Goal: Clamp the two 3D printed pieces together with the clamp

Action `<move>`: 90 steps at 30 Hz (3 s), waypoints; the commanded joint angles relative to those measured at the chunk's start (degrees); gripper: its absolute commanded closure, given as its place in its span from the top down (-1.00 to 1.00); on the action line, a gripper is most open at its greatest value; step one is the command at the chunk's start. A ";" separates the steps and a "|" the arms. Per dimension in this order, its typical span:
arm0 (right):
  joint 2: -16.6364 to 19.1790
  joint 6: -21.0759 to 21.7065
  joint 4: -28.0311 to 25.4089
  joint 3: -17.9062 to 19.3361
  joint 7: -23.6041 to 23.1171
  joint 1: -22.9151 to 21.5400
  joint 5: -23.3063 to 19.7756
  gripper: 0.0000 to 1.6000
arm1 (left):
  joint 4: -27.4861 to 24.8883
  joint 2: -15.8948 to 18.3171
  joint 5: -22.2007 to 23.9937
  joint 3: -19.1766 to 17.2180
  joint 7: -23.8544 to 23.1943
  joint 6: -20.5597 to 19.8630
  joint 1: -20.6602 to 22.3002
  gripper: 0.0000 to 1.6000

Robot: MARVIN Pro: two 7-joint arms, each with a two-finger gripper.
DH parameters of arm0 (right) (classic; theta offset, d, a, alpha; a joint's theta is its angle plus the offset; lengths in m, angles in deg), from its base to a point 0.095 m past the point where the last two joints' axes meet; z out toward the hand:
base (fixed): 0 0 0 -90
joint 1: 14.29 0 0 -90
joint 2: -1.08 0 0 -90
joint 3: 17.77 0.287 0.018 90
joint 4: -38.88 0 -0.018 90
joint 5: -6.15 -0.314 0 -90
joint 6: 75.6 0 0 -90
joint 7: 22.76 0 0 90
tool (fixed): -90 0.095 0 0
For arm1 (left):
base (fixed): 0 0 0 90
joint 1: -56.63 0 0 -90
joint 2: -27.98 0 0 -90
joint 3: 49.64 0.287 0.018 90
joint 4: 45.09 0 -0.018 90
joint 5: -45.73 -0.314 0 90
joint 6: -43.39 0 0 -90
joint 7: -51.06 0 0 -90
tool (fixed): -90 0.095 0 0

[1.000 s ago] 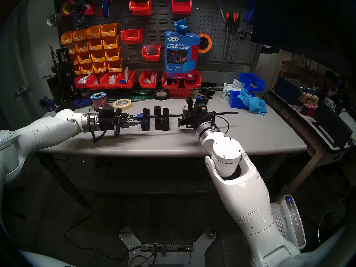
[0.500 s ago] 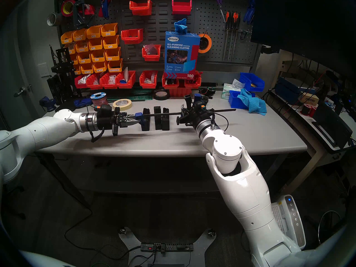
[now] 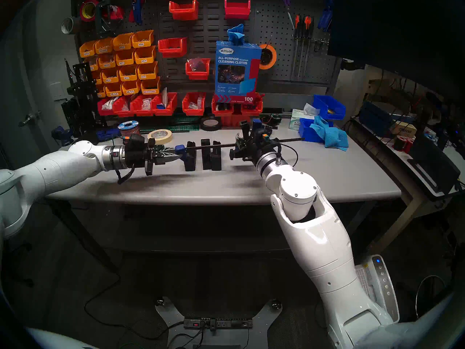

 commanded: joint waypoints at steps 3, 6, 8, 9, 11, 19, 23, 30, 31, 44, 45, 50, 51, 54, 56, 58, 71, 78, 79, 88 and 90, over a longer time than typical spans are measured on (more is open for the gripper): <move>0.48 -2.35 0.93 2.59 -0.26 -3.90 -0.11 -1.00 | 1.05 0.44 0.44 -0.95 -5.52 0.14 1.69 -1.00; 0.32 -2.76 1.44 2.61 -0.74 -4.38 -0.31 -1.00 | 1.52 0.31 0.48 -1.16 -6.17 0.12 1.77 -1.00; 0.08 -3.20 2.10 2.49 -1.19 -4.86 -0.47 -1.00 | 1.89 0.16 0.57 -1.32 -6.67 0.11 1.78 -1.00; 0.08 -3.20 2.10 2.49 -1.19 -4.86 -0.47 -1.00 | 1.89 0.16 0.57 -1.32 -6.67 0.11 1.78 -1.00; -0.09 -3.48 2.56 2.37 -1.43 -5.18 -0.52 -1.00 | 1.53 0.32 0.32 -1.20 -5.80 0.16 1.82 -1.00; -0.86 -4.63 4.32 1.84 -2.29 -6.29 -0.74 -1.00 | 0.71 0.91 -0.13 -1.09 -5.22 0.28 2.34 -1.00; -1.46 -5.19 5.16 1.40 -2.77 -6.97 -0.82 -1.00 | 1.36 0.87 -0.01 -1.24 -5.99 0.26 2.51 -1.00; -2.55 -5.79 6.39 0.84 -3.23 -8.14 -0.55 -1.00 | 1.85 1.39 -0.22 -1.23 -5.64 0.26 3.24 -1.00; -2.62 -5.88 6.52 0.81 -3.32 -8.25 -0.53 -1.00 | 2.13 1.39 -0.17 -1.29 -5.99 0.24 3.35 -1.00; -2.75 -6.46 7.70 1.01 -3.85 -8.92 -0.05 -1.00 | 4.54 1.58 -1.32 -0.99 -5.13 0.36 4.66 -1.00; -2.64 -6.50 7.73 1.10 -3.92 -8.87 -0.07 -1.00 | 4.92 1.45 -1.23 -1.06 -5.56 0.35 4.64 -1.00; -2.15 -6.44 7.68 1.38 -4.21 -8.62 -0.04 -1.00 | 6.01 1.03 -1.05 -1.23 -6.45 0.36 4.52 -1.00; -1.99 -6.41 7.59 1.48 -4.28 -8.50 -0.08 -1.00 | 5.47 1.31 -1.36 -0.97 -5.34 0.41 4.57 -1.00; -1.58 -6.46 7.51 1.68 -4.52 -8.16 -0.14 -1.00 | 6.16 1.09 -1.26 -1.02 -5.69 0.41 4.49 -1.00; -1.43 -6.37 7.38 1.77 -4.62 -8.07 -0.17 -1.00 | 6.79 0.86 -1.12 -1.09 -6.13 0.39 4.42 -1.00; -1.36 -6.27 7.29 1.84 -4.74 -8.03 -0.17 -1.00 | 6.96 0.78 -1.19 -0.99 -5.79 0.37 4.38 -1.00; -1.55 -5.43 6.58 1.54 -5.61 -7.72 -0.43 -1.00 | 9.13 -0.83 -1.25 -0.60 -6.16 0.44 4.04 -1.00; -1.58 -4.90 5.98 1.25 -5.89 -7.54 -0.71 -1.00 | 11.66 -2.89 -1.61 0.10 -5.53 0.08 3.58 -1.00; -1.61 -4.91 6.01 1.19 -5.92 -7.58 -0.76 -1.00 | 12.78 -3.59 -1.55 0.12 -5.99 0.00 3.37 -1.00; -1.69 -4.50 6.04 0.92 -6.05 -7.79 -1.01 -1.00 | 16.81 -6.28 -1.77 0.68 -6.43 -0.11 2.83 -1.00; -1.68 -4.38 6.03 0.91 -6.07 -7.79 -1.02 -1.00 | 17.68 -6.77 -1.65 0.68 -6.86 -0.10 2.73 -1.00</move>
